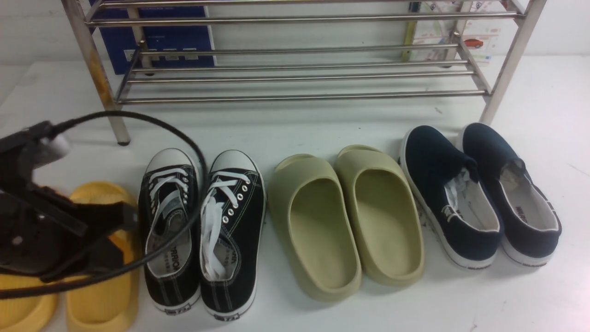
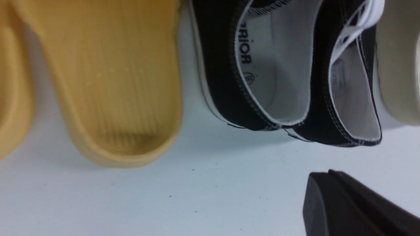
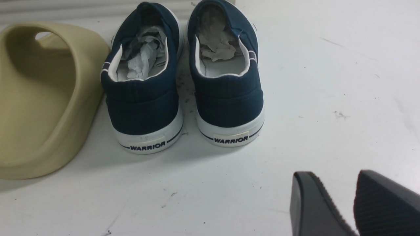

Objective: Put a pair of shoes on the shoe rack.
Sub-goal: Use the left arm to grab the shoe closest to it

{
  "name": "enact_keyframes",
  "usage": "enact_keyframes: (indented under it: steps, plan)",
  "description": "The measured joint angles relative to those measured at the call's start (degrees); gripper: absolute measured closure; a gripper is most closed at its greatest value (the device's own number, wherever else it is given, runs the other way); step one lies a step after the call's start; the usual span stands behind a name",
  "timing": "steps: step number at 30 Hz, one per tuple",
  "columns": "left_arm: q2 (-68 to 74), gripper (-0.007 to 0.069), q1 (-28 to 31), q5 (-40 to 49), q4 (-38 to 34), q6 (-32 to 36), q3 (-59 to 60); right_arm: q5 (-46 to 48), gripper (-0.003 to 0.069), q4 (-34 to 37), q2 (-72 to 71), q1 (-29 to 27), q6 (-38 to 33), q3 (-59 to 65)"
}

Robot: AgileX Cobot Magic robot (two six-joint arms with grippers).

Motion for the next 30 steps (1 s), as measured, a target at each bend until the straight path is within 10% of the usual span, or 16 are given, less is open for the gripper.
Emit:
enact_keyframes:
  steps: [9, 21, 30]
  plan:
    - [6.02, 0.0627, -11.83, -4.08, 14.23, -15.37, -0.44, 0.0, 0.0419, 0.0, 0.0, 0.0, 0.0, 0.0]
    - [21.45, 0.026, -11.91, -11.9, 32.51, -35.83, -0.68, 0.0, 0.0419, 0.0, 0.0, 0.0, 0.0, 0.0]
    - [26.23, 0.0438, -11.91, -17.45, 31.2, -37.44, -0.68, 0.0, 0.0419, 0.0, 0.0, 0.0, 0.0, 0.0]
